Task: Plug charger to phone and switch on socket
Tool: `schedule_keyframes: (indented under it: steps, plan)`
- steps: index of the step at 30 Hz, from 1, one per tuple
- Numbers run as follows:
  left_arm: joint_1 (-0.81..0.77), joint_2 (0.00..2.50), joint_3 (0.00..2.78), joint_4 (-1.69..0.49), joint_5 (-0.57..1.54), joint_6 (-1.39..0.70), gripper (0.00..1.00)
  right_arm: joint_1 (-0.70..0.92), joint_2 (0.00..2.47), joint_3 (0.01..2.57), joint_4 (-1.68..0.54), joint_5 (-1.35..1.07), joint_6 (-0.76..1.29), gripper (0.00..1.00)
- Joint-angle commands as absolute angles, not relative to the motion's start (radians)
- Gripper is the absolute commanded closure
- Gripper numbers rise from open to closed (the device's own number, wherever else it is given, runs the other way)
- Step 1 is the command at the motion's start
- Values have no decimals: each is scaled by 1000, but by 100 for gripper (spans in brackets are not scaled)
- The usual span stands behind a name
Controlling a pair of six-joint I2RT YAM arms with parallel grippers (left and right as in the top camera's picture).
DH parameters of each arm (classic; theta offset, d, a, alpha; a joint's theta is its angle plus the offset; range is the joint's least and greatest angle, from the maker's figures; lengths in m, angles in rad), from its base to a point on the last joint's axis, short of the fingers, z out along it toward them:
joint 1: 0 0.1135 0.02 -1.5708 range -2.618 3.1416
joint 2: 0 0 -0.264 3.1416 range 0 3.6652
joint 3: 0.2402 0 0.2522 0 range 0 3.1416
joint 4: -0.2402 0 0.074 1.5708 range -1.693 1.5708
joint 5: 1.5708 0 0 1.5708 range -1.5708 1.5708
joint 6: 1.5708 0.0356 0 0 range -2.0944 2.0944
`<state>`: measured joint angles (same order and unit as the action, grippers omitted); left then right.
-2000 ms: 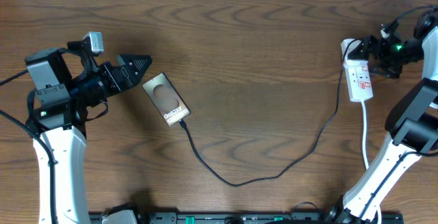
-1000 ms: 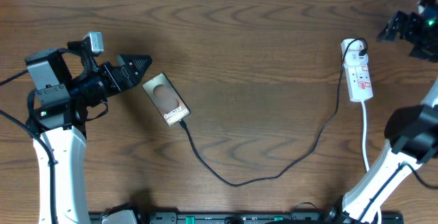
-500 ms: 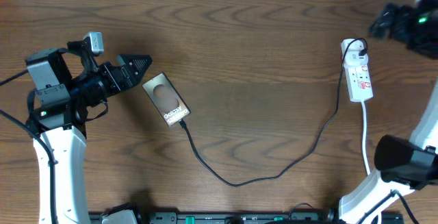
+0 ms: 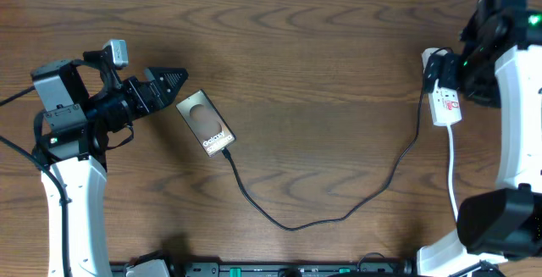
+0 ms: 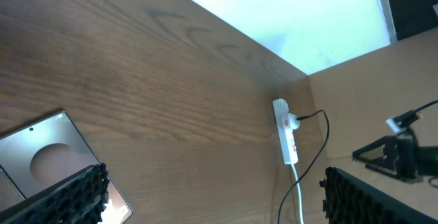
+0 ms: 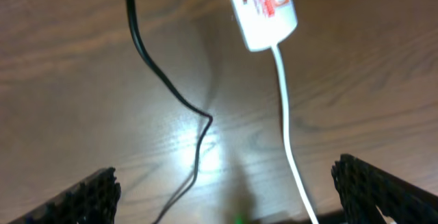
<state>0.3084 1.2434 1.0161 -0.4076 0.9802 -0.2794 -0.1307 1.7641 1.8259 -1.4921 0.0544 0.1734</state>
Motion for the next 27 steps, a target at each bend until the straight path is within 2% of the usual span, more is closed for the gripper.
schedule_keyframes:
  steps: [1, 10, 27]
  plan:
    - [311, 1242, 1017, -407, 975, -255, 2, -111, 1715, 1714, -1443, 73, 212, 1]
    - [311, 1242, 1017, -407, 975, -255, 2, -110, 1685, 1579, -1340, 79, 262, 1]
    - [311, 1242, 1017, -407, 975, -255, 2, -110, 1685, 1568, -1309, 69, 262, 1]
